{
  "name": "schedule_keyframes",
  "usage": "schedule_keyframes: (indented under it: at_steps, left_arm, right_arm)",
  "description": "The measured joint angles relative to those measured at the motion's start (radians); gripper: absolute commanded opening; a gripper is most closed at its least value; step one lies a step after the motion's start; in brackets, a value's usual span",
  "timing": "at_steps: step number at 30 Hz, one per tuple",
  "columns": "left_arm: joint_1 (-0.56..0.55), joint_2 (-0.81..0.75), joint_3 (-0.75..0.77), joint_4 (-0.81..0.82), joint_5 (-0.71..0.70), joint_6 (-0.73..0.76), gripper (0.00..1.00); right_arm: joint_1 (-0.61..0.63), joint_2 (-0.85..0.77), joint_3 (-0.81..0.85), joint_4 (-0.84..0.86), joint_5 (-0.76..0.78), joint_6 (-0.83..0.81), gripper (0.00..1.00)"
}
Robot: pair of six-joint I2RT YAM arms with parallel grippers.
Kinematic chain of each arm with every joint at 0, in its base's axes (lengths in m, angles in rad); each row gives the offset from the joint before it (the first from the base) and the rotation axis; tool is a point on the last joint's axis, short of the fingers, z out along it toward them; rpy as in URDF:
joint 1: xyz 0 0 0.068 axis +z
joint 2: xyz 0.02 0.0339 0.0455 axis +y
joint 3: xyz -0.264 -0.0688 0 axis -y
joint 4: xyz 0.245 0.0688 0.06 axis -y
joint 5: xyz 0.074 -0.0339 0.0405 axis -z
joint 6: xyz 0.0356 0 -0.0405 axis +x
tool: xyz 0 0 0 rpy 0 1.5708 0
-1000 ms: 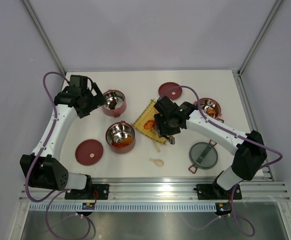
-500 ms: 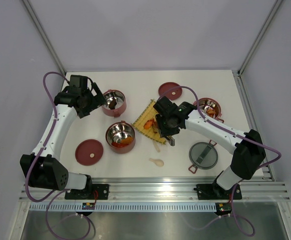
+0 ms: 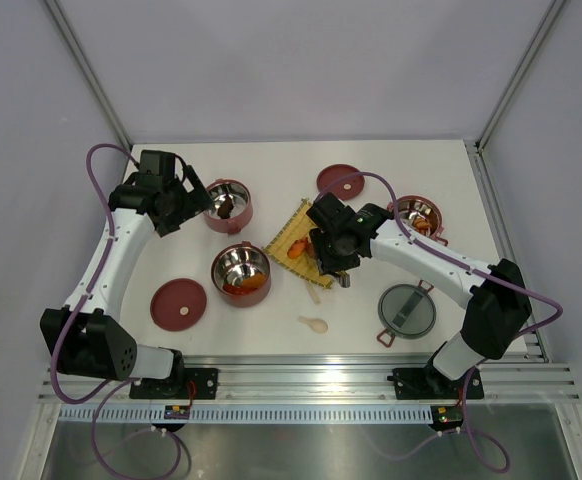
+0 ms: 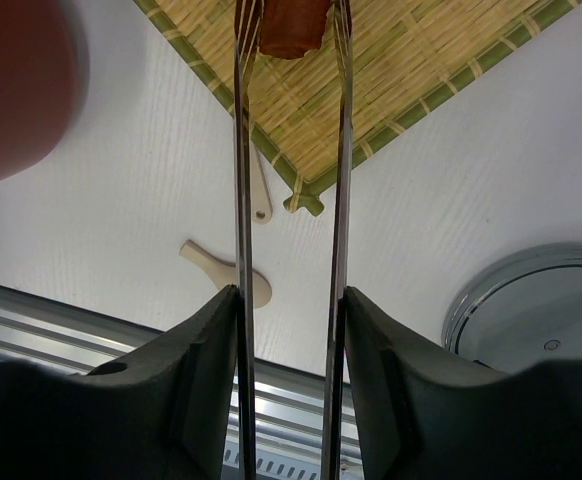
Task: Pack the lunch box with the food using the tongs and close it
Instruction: Pick up the fake food from the plate.
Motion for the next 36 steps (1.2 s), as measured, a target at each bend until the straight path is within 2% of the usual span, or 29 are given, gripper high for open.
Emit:
schedule_keyframes:
  at_steps: [10,19,36]
  left_arm:
    - [0.000,0.000,0.000,0.002,0.000,0.000,0.99]
    - [0.000,0.000,0.000,0.002,0.000,0.000,0.99]
    - [0.000,0.000,0.000,0.002,0.000,0.006,0.99]
  right_arm:
    - [0.001,0.000,0.000,0.000,0.000,0.000,0.53]
    - [0.006,0.000,0.000,-0.002,0.002,-0.001,0.41]
    - [0.007,-0.040,0.002,-0.024,0.051,-0.008,0.34]
